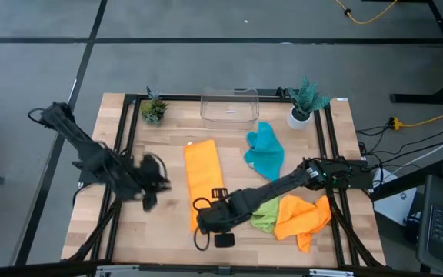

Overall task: Fold microfiber towels
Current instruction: Fold the orange towel

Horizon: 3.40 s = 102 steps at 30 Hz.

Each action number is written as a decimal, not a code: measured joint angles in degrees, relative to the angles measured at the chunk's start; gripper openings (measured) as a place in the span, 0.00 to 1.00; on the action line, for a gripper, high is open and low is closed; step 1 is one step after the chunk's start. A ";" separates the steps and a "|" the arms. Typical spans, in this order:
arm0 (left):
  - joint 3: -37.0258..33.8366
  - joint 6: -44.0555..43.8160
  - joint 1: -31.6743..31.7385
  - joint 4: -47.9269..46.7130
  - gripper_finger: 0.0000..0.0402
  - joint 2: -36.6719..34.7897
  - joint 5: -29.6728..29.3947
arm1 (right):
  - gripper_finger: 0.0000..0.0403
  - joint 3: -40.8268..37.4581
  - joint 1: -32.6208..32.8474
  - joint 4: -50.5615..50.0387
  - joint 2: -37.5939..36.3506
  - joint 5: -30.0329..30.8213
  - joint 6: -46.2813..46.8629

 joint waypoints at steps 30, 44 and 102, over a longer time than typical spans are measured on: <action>0.00 19.98 -0.56 34.49 0.25 38.71 13.14 | 0.39 -9.78 8.29 9.12 0.55 10.07 11.96; 0.00 20.56 0.36 37.36 0.25 40.82 16.59 | 0.39 -9.78 12.98 -10.70 -3.09 11.33 20.03; 0.17 6.01 4.88 39.87 0.42 39.90 20.47 | 0.66 -69.95 8.16 62.09 -33.83 11.24 14.72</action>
